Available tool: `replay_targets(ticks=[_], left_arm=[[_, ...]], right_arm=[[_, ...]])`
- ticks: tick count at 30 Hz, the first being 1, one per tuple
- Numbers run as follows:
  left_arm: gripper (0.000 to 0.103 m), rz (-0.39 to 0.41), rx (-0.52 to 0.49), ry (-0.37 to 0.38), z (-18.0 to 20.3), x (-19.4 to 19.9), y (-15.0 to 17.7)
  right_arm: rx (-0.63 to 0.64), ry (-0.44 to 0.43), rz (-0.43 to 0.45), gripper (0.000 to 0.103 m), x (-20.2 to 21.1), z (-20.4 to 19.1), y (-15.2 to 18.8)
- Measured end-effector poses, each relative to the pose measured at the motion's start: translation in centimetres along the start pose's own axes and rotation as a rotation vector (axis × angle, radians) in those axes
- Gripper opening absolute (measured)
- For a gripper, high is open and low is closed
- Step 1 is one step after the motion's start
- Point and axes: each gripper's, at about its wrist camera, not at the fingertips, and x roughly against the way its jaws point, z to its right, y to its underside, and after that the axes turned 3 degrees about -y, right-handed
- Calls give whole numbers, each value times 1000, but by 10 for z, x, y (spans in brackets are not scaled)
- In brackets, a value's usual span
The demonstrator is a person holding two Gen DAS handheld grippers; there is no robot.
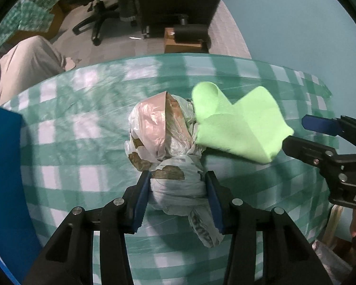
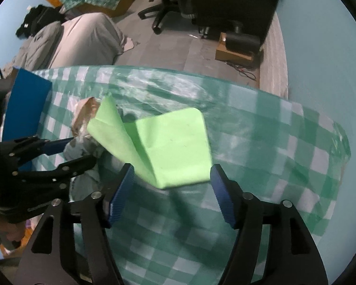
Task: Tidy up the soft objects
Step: 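Grasp the white plastic-wrapped bundle with left tool while right tool grasps green cloth, then lift and carry the white bundle and green cloth with both tools over the box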
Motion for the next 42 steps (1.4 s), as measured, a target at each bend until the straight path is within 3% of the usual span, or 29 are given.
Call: replay_targets(ticks=[11, 18, 21, 23, 25, 34, 42], left_arm=[[47, -11, 54, -15, -39, 4, 9], [47, -13, 68, -20, -55, 8, 18], [47, -14, 76, -18, -60, 8, 21], [47, -12, 79, -19, -62, 8, 20], [47, -10, 80, -18, -65, 9, 23], [47, 27, 86, -16, -72, 25, 31], [47, 82, 98, -22, -82, 54, 45]], right_arm=[[141, 106, -72, 67, -48, -40, -9], [147, 167, -50, 67, -55, -43, -5], [150, 207, -39, 60, -56, -45, -3], [151, 201, -30, 45, -54, -48, -2], [157, 196, -30, 11, -50, -49, -1], [82, 90, 0, 9, -27, -42, -3], [110, 45, 35, 9, -2, -63, -2]])
